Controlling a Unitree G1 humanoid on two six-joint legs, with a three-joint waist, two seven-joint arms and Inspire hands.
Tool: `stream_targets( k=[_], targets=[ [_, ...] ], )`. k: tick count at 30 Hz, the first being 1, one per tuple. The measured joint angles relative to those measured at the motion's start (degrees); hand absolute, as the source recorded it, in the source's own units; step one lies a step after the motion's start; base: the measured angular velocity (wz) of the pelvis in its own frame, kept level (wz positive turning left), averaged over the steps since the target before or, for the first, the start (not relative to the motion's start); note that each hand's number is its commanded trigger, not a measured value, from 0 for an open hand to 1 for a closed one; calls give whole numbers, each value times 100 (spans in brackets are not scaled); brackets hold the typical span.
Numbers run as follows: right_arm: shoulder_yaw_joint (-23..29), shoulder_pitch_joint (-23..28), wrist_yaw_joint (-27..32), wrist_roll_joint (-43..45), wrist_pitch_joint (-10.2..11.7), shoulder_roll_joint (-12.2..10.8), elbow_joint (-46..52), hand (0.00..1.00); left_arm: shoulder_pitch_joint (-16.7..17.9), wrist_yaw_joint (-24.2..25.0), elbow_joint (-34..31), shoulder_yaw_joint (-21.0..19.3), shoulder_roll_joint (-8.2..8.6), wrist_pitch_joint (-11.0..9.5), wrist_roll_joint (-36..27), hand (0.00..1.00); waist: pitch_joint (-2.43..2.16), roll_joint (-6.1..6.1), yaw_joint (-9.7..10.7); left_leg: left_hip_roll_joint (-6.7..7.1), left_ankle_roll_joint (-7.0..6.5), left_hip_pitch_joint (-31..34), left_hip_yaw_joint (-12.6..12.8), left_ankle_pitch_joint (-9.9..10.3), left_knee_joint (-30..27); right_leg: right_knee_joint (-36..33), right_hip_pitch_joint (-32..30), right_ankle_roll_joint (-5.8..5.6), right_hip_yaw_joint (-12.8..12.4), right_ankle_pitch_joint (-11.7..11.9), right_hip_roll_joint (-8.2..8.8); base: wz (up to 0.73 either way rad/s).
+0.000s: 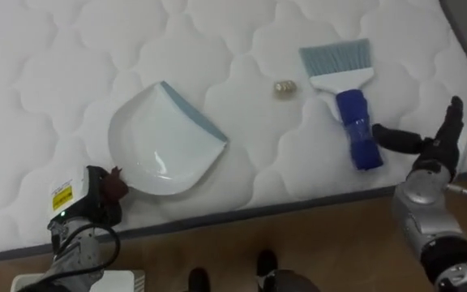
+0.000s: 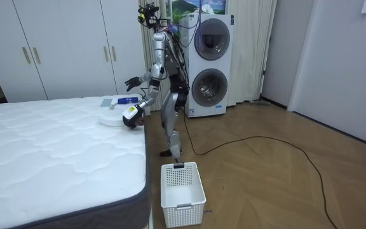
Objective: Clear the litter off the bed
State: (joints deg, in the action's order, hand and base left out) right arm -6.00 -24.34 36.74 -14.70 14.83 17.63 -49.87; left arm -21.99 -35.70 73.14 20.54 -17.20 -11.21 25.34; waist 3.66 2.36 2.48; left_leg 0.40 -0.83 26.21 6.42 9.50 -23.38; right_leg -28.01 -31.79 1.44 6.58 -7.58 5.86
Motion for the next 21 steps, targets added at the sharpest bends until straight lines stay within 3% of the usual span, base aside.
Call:
stream_targets(
  k=[2,6,14,21],
  targets=[
    [-187,-49,14,-1,21,12,75,0,-12,10,0,16,-7,1,-1,100,31,52,-13,23,0,-35,19,0,6,-54,0,-7,-6,-31,13,0],
    [-622,-160,11,-9,53,18,113,0,-72,53,-13,170,-7,3,-56,100,46,77,-81,25,-27,-21,6,16,-36,-89,2,-22,-5,-70,54,3],
    [-863,-307,-1,161,62,20,49,0,-239,243,-265,279,-8,82,-63,100,91,38,-138,23,-100,281,-47,73,-282,-241,-182,-34,144,-132,108,11],
    [-876,-347,-175,93,56,23,-526,0,-316,441,-452,332,-48,89,-83,100,96,34,-237,24,-125,445,-61,101,-347,-288,-316,-52,150,-139,126,2]
  ],
)
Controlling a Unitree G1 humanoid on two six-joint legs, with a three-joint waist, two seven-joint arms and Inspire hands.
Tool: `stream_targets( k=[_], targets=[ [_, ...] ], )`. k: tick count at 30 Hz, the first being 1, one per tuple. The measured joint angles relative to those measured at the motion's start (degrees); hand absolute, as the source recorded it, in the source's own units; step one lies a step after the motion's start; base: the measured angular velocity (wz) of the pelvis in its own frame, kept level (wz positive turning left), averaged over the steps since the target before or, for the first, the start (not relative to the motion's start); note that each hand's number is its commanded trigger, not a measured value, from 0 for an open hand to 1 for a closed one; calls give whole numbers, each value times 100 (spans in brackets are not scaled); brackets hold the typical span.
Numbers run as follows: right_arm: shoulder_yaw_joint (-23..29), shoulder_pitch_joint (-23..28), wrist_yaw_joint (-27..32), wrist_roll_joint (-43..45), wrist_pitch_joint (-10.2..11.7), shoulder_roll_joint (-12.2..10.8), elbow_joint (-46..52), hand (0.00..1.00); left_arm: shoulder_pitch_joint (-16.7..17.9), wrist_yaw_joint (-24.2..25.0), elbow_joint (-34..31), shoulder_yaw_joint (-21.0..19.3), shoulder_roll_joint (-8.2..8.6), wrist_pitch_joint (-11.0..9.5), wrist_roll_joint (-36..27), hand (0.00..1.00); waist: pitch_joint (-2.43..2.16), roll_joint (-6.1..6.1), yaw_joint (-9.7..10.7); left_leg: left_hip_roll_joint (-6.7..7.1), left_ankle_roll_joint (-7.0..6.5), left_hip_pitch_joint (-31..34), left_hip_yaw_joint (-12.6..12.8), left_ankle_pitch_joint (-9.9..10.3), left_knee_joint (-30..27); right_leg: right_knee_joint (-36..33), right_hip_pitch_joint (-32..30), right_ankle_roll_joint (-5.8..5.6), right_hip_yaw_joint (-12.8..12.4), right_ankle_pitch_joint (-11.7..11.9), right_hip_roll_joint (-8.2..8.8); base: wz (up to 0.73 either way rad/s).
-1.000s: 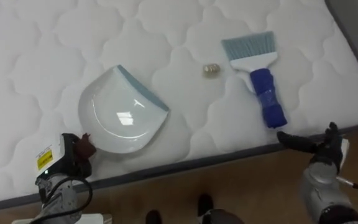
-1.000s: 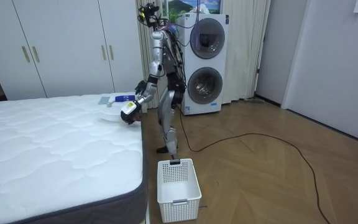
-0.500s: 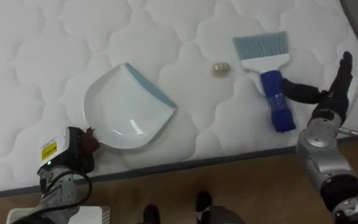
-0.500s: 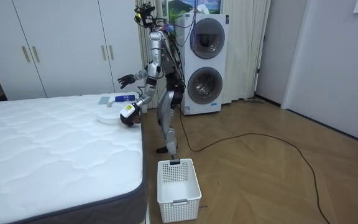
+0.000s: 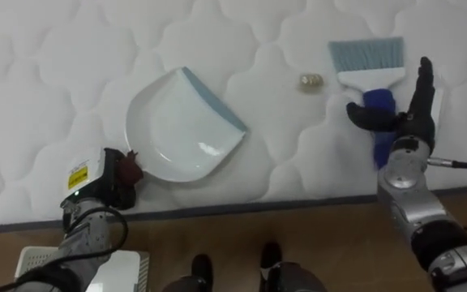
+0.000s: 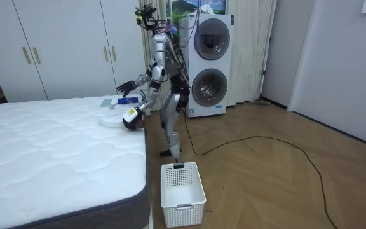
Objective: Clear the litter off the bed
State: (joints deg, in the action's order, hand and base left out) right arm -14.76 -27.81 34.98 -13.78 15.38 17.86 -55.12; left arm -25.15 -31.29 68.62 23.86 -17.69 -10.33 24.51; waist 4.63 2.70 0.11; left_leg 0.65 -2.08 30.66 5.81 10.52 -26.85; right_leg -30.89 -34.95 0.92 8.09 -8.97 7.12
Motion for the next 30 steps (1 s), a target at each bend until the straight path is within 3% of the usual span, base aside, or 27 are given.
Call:
stream_targets(
  k=[11,18,26,27,28,29,30],
  targets=[
    [13,-39,-389,-170,-70,91,-522,0,-131,132,-55,20,-20,-6,-7,100,34,-52,-32,1,-5,123,-75,19,-103,-5,-44,-4,55,-3,-11,2],
    [19,-39,-548,-163,-117,180,-598,0,-254,174,-67,31,-35,-4,4,100,97,-152,-20,9,-30,317,-72,97,-342,-225,-230,-16,28,-59,33,0],
    [-41,-74,-607,-121,-184,299,-941,0,-285,181,-95,130,-37,4,-23,100,98,-155,-54,15,-36,386,-101,168,-498,-377,-293,-19,67,-118,65,0],
    [-81,-93,-630,-114,-244,302,-1002,9,-285,190,-114,130,-40,13,-23,100,95,-161,-57,15,-36,401,-101,168,-501,-379,-309,-18,78,-119,65,0],
    [-165,-94,-649,-99,-305,305,-1062,51,-286,207,-146,129,-48,38,-22,100,94,-163,-58,11,-34,417,-115,169,-514,-380,-314,-12,90,-122,62,0],
    [-210,-94,-671,-68,-321,307,-1115,67,-287,216,-169,132,-51,57,-22,100,94,-163,-58,10,-31,424,-124,170,-525,-382,-314,-8,97,-124,60,5],
    [-247,-94,-752,42,-402,308,-1188,100,-291,226,-200,156,-54,99,-22,100,91,-169,-60,9,-23,445,-127,176,-555,-387,-315,-4,120,-127,57,5]
  ],
)
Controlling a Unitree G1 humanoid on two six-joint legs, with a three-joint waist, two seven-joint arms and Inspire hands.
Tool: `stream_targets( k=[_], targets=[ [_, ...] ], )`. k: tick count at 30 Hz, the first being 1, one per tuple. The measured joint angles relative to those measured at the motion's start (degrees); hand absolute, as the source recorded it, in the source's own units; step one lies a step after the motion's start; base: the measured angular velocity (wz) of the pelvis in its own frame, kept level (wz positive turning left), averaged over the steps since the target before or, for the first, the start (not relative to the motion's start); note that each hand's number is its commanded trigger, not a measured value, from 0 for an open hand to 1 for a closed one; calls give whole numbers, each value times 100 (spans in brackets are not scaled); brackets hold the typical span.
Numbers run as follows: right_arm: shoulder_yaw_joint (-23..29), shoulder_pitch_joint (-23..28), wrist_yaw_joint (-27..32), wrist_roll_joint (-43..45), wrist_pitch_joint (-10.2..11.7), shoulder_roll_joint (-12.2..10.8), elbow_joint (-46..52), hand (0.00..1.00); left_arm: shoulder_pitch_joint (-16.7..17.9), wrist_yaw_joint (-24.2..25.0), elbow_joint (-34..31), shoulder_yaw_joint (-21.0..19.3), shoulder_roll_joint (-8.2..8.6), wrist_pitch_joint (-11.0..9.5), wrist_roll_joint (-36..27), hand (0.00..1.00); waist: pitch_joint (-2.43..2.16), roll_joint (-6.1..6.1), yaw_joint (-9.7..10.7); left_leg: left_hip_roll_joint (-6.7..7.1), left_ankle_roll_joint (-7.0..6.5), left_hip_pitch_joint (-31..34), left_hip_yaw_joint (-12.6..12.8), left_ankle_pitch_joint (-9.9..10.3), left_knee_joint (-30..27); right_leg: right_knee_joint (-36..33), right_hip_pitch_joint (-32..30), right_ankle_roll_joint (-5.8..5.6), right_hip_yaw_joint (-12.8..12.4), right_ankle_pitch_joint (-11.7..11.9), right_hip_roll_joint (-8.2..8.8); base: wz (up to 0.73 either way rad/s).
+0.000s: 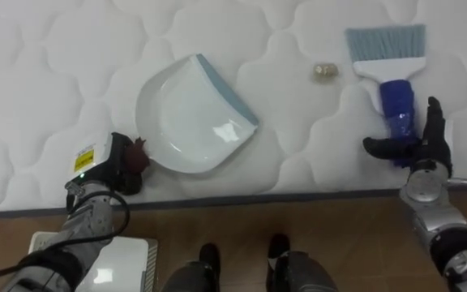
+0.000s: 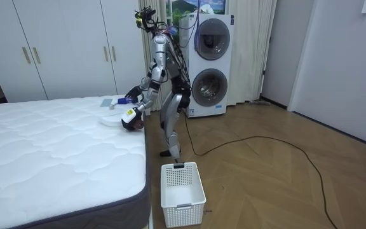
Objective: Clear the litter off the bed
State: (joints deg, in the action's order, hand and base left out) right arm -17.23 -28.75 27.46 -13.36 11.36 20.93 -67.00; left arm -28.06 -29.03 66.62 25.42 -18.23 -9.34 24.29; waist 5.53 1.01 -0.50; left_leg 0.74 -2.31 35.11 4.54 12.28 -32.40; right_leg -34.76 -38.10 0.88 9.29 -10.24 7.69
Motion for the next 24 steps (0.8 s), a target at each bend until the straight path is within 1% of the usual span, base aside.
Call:
stream_targets(
  k=[3,4,7,9,12,16,24],
  targets=[
    [-35,0,-129,70,-144,7,-54,100,-24,92,-71,9,-4,40,4,100,-5,-13,-17,0,2,30,-22,7,-34,-16,-11,3,22,-1,2,3],
    [-31,-2,-131,69,-148,19,-63,100,-24,111,-89,10,-4,52,5,100,-6,-16,-24,1,1,30,-23,7,-31,-19,-11,3,22,-1,5,0],
    [-29,-49,-151,77,-172,174,-148,100,-25,188,-141,4,-4,117,5,100,-8,-18,-30,3,-6,30,-21,12,-34,-46,-10,2,16,-2,11,0],
    [-14,-105,-203,86,-286,274,-189,100,-27,234,-194,4,-4,201,4,100,-10,-23,-34,0,-5,30,-21,13,-52,-66,-10,5,15,-3,7,0],
    [2,-123,-256,273,-400,285,-213,100,-51,309,-196,0,-5,284,3,100,-16,-33,-40,1,8,35,-19,21,-85,-87,-10,25,17,-15,-10,0],
    [5,-125,-268,282,-516,283,-216,100,-68,392,-197,3,-4,308,4,100,-24,-57,-65,0,10,30,-19,21,-97,-91,-10,43,22,-25,-11,0],
    [0,-124,-259,263,-501,278,-276,100,-67,395,-211,16,-4,318,1,100,-23,-60,-68,-2,10,40,-6,21,-97,-83,-10,43,28,-25,-5,0]
  ],
)
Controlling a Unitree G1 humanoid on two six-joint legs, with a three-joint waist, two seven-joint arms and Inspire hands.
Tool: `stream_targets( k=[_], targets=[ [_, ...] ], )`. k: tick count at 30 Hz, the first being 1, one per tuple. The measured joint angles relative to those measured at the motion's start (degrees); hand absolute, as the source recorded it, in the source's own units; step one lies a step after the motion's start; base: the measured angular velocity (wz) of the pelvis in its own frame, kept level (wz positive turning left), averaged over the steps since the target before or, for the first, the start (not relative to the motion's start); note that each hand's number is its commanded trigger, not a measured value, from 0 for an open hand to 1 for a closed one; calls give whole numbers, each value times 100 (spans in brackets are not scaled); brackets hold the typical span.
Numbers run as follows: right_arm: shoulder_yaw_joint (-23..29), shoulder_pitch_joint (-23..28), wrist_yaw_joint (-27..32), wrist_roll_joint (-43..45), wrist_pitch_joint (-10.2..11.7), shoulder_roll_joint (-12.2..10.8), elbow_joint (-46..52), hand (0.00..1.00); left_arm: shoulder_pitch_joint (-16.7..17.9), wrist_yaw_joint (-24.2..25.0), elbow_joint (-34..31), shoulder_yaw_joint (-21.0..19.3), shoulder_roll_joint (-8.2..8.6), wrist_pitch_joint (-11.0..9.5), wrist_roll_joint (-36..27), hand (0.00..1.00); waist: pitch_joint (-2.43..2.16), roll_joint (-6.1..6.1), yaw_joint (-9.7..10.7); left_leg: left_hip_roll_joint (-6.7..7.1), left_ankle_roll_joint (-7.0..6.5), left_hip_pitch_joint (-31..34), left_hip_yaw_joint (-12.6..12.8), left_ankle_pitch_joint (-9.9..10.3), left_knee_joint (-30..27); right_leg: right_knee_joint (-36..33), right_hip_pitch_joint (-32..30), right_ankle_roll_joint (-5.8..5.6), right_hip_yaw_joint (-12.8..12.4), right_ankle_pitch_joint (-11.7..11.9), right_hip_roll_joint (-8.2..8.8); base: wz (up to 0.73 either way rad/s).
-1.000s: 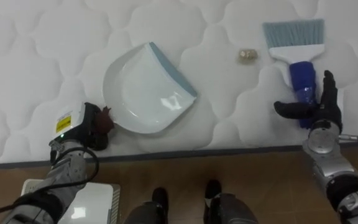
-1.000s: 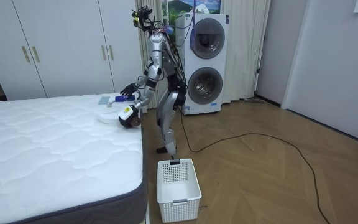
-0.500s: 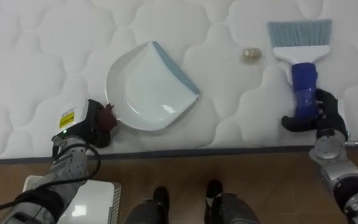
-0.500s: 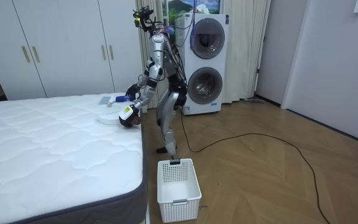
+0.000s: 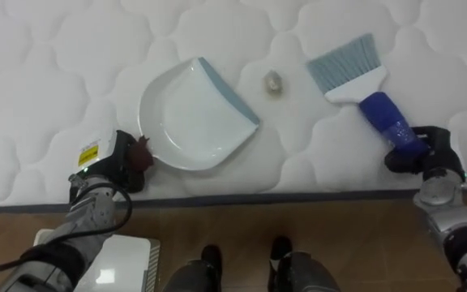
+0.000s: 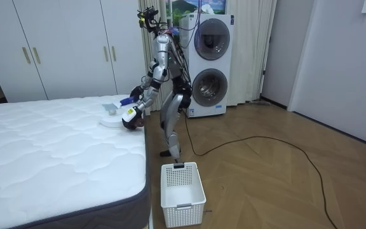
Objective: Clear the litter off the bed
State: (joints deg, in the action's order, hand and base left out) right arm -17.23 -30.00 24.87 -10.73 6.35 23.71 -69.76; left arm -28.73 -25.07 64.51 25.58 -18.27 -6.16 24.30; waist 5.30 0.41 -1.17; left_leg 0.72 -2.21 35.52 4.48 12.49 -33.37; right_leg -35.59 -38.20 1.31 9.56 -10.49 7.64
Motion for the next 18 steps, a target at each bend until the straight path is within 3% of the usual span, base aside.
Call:
stream_targets(
  k=[12,18],
  targets=[
    [47,-1,1,-24,-8,-3,-32,100,1,-5,-5,6,0,8,3,100,-7,-2,-4,-2,0,1,0,0,0,-1,1,1,5,3,-4,0],
    [43,-14,72,168,-9,-2,-91,100,-1,-45,-43,105,-1,140,45,100,-47,-61,40,3,-2,-9,-5,-2,7,-17,13,-3,16,11,3,0]
  ],
)
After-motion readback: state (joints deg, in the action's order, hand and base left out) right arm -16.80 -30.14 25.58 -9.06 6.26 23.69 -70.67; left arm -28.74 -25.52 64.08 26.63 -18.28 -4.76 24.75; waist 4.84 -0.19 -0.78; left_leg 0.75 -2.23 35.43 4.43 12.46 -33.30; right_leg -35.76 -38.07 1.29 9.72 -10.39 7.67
